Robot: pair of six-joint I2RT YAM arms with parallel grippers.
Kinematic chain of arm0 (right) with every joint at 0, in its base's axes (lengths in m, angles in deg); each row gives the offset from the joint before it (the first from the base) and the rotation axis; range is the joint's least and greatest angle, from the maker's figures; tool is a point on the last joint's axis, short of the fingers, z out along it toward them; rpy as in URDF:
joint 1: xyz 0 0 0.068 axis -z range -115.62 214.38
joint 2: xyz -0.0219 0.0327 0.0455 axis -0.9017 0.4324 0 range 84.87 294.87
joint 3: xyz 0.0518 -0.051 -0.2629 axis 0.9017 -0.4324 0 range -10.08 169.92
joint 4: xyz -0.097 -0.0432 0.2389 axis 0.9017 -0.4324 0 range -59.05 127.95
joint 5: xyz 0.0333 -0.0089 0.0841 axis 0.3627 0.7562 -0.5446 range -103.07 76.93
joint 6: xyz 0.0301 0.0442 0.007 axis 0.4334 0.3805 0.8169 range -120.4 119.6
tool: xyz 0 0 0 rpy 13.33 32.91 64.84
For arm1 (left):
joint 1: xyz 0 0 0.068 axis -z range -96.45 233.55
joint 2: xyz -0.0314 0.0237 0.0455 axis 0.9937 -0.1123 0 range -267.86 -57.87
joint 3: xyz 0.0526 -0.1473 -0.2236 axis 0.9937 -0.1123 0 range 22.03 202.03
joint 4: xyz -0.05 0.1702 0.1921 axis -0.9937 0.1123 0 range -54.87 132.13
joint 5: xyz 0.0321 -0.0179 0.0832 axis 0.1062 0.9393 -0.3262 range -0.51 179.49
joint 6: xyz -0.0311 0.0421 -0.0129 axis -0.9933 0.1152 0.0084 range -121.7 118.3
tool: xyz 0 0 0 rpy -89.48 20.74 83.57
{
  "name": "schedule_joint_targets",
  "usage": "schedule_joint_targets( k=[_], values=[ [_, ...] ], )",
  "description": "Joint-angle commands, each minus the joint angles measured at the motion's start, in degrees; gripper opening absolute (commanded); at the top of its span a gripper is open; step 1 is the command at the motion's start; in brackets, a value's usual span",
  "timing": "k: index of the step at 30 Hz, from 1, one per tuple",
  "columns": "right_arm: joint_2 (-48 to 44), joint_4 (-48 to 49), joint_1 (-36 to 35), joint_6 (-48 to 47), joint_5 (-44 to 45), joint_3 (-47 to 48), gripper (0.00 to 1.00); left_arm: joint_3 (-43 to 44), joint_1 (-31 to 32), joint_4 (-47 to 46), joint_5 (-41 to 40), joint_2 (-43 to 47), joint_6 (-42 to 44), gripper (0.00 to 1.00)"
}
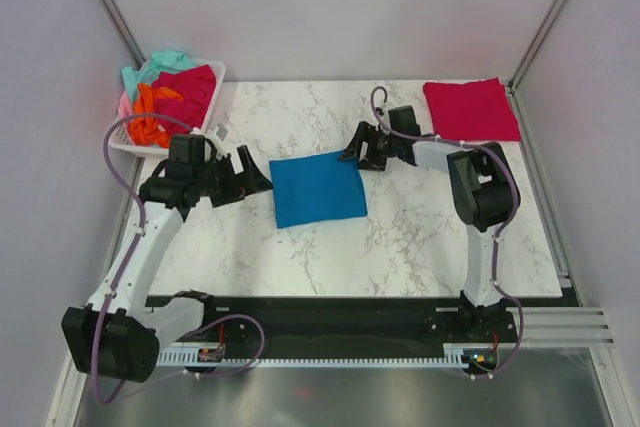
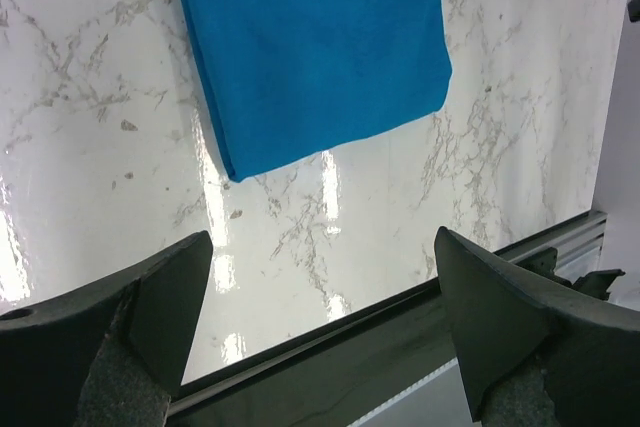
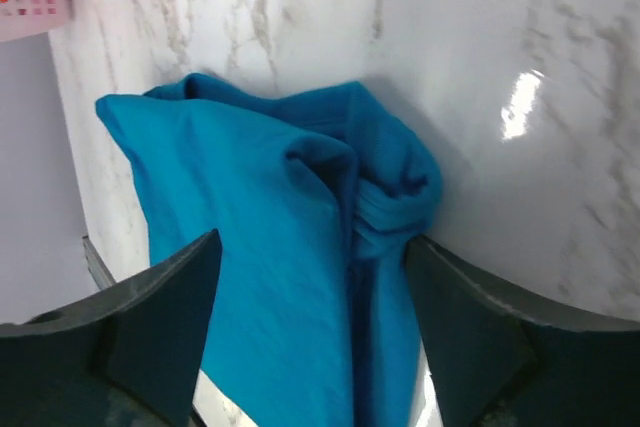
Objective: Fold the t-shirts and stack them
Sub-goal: Fold the tshirt, then neatly place the folded tshirt to the corner
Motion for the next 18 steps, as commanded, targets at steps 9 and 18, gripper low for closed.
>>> schedule_joint_targets(
  k=[9, 18],
  values=[
    [7.7, 13.4, -3.0, 4.5, -5.0, -5.6, 0.01, -11.3, -0.2, -1.9, 1.2, 7.5, 3.3, 1.00],
    [-8.2, -13.2, -0.7, -14.9, 12.0, 4.4, 0.00, -13.0, 0.2, -3.7, 4.8, 16.6, 3.0, 1.00]
  ],
)
